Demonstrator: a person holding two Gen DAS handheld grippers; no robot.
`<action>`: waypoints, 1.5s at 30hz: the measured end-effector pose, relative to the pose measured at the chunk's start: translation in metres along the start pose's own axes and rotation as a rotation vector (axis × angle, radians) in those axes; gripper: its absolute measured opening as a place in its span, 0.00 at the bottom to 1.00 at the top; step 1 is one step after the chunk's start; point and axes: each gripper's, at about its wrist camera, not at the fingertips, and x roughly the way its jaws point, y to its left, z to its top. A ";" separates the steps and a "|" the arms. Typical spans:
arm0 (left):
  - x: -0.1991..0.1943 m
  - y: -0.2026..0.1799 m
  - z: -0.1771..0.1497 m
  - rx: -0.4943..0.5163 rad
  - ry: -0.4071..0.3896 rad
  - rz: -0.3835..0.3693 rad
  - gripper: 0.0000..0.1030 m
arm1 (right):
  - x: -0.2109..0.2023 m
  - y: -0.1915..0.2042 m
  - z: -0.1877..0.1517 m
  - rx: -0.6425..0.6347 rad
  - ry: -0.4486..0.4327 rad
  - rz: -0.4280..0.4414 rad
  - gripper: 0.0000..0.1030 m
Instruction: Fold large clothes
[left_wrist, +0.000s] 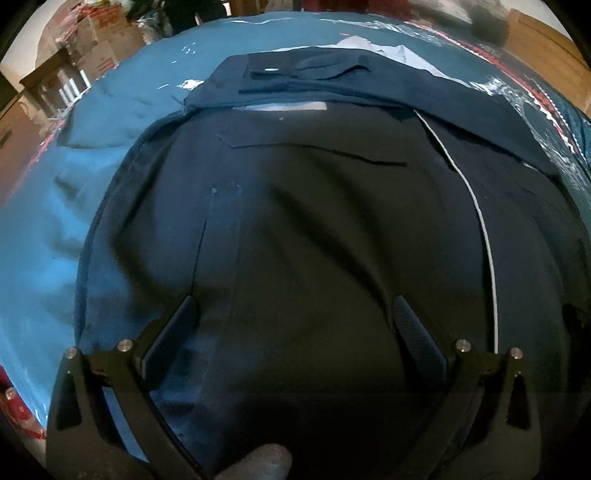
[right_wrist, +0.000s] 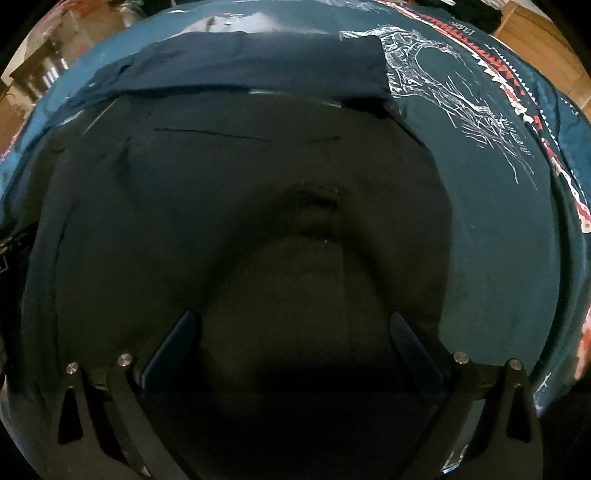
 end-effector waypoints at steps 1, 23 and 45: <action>-0.001 -0.004 0.005 0.001 0.007 -0.004 1.00 | -0.003 -0.009 -0.005 0.002 -0.006 0.008 1.00; -0.038 0.083 0.048 -0.223 -0.083 -0.169 1.00 | -0.102 -0.023 0.014 -0.054 -0.257 0.031 0.85; 0.030 0.107 0.082 -0.291 -0.108 -0.255 0.95 | 0.050 0.295 0.275 -0.411 -0.194 0.268 0.36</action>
